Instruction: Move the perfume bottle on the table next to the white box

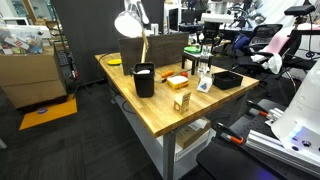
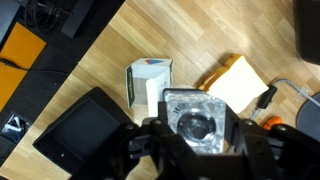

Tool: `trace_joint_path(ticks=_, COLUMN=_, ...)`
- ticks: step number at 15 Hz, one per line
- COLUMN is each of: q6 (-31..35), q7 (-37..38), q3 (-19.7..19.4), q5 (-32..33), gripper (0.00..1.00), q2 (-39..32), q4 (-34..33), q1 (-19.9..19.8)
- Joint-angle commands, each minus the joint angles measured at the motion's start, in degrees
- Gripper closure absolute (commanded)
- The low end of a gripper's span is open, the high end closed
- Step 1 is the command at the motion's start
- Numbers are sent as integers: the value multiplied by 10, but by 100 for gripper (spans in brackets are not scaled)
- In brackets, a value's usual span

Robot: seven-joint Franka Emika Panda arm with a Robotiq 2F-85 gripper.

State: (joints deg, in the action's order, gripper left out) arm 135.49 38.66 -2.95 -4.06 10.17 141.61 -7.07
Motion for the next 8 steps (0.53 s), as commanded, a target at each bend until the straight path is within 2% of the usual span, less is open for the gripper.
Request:
trace_joint_path(ticks=1, q6=-3, q7=15, q3=4, q5=17, gripper=73, q2=21, q4=-6, q1=-7)
trace_joint_path(ticks=8, q6=-9, q7=49, q3=11, q5=54, gripper=73, q2=62, q4=-11, q1=-28)
